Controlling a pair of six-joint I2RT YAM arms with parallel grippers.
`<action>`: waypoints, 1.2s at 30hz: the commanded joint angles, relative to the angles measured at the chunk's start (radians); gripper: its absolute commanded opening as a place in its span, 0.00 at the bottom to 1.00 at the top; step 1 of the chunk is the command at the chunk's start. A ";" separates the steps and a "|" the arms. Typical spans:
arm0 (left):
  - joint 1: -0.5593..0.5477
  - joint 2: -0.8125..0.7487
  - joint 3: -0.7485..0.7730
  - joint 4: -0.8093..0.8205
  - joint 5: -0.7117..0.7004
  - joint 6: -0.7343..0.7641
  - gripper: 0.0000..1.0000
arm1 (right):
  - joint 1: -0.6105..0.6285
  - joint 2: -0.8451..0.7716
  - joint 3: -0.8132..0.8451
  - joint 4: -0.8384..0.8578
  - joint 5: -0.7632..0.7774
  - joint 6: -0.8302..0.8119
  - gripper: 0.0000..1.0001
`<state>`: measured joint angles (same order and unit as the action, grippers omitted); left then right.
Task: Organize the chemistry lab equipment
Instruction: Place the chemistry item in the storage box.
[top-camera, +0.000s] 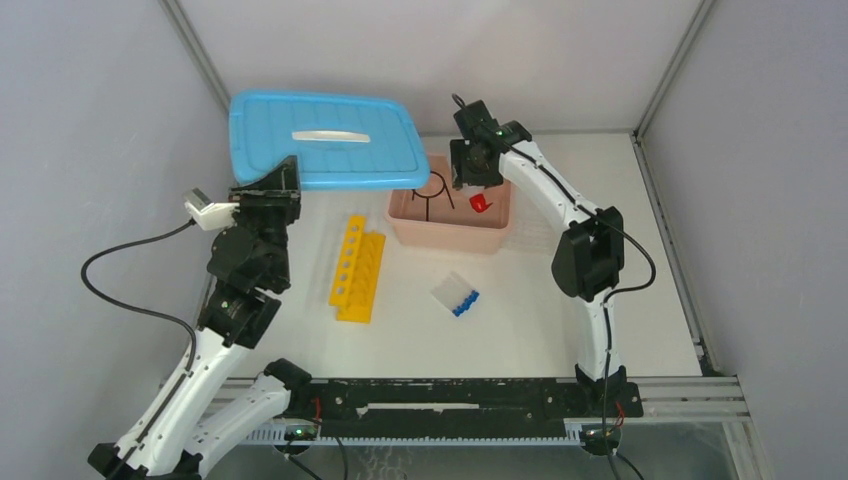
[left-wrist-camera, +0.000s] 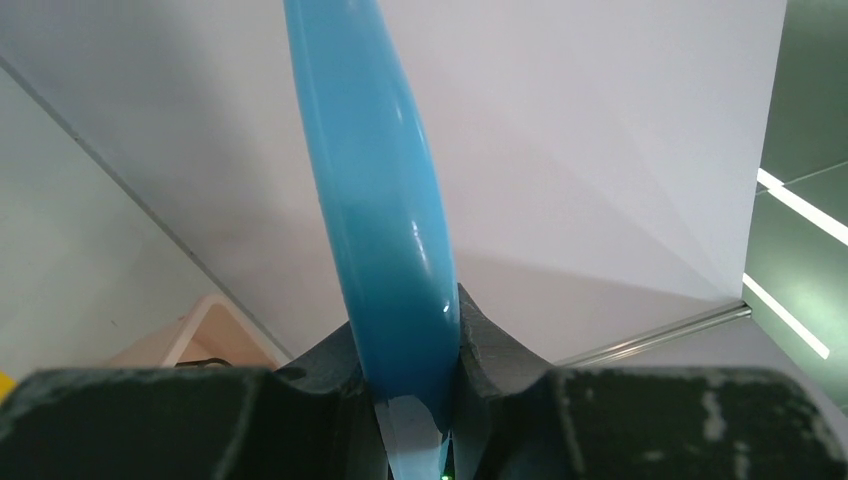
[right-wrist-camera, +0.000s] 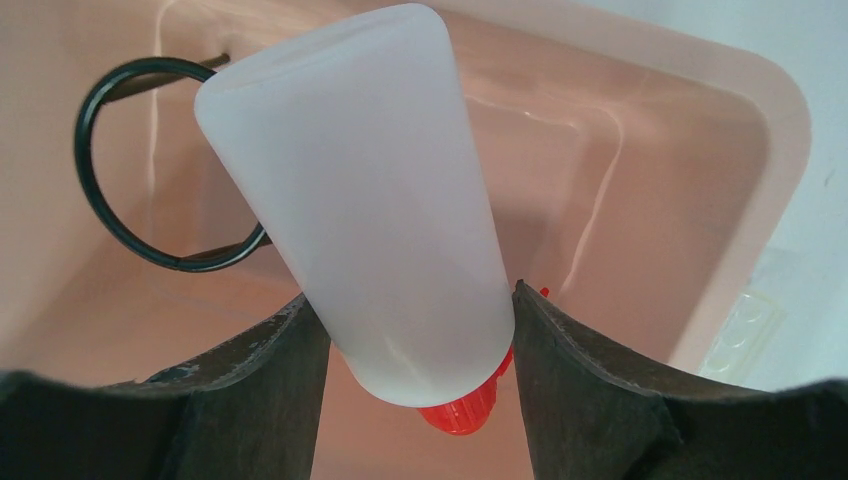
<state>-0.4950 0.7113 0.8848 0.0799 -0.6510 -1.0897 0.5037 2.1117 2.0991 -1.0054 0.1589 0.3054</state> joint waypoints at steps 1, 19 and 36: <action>0.006 -0.005 0.073 0.063 -0.011 0.019 0.00 | 0.000 0.007 -0.030 0.027 -0.003 0.001 0.34; 0.006 0.022 0.053 0.090 -0.028 0.006 0.00 | -0.036 0.103 -0.047 0.046 -0.055 -0.022 0.37; 0.005 0.039 0.043 0.089 -0.042 0.005 0.00 | -0.049 0.160 -0.024 0.049 -0.066 -0.015 0.51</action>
<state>-0.4950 0.7506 0.8860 0.0940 -0.6792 -1.0901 0.4644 2.2822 2.0357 -0.9833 0.0982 0.2939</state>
